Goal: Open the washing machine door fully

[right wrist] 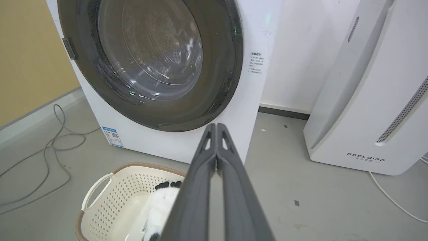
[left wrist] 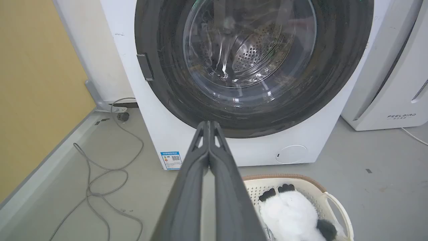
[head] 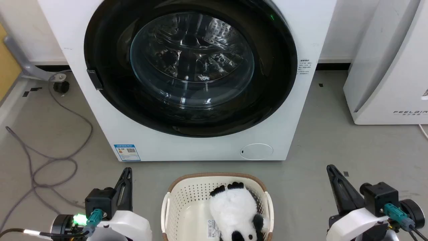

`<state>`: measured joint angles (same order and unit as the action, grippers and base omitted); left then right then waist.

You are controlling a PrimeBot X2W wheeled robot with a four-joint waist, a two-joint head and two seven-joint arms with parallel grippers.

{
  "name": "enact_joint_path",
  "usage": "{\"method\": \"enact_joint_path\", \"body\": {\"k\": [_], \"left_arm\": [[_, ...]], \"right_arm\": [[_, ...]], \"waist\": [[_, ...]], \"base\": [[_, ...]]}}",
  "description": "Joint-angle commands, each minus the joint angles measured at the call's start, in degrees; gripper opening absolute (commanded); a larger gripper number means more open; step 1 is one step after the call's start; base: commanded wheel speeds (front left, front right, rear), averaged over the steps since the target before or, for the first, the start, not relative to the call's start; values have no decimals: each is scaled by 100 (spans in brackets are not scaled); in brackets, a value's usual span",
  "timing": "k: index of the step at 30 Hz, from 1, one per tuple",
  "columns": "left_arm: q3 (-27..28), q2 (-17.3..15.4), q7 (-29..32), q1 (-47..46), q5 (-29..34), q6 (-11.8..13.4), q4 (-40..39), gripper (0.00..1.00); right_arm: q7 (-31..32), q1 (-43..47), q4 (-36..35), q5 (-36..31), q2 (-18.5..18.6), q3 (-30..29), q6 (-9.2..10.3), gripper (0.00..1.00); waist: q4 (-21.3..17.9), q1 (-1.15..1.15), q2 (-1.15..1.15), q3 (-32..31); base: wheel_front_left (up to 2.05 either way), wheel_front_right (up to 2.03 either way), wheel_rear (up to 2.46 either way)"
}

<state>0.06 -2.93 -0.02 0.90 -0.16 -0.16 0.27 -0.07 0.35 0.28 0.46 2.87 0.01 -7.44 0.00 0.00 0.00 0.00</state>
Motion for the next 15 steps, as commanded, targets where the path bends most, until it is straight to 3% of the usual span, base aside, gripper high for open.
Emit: {"method": "enact_joint_path", "body": {"k": [1, 15], "left_arm": [[-6, 5, 2, -90, 16, 16, -27, 0], [-6, 5, 2, -90, 16, 16, -27, 0]], "right_arm": [[7, -35, -28, -46, 0, -1, -5, 0], [7, -35, -28, -46, 0, -1, -5, 0]], "waist": [[0, 0, 0, 0], [0, 0, 0, 0]], "base": [[0, 0, 0], [0, 0, 0]]}}
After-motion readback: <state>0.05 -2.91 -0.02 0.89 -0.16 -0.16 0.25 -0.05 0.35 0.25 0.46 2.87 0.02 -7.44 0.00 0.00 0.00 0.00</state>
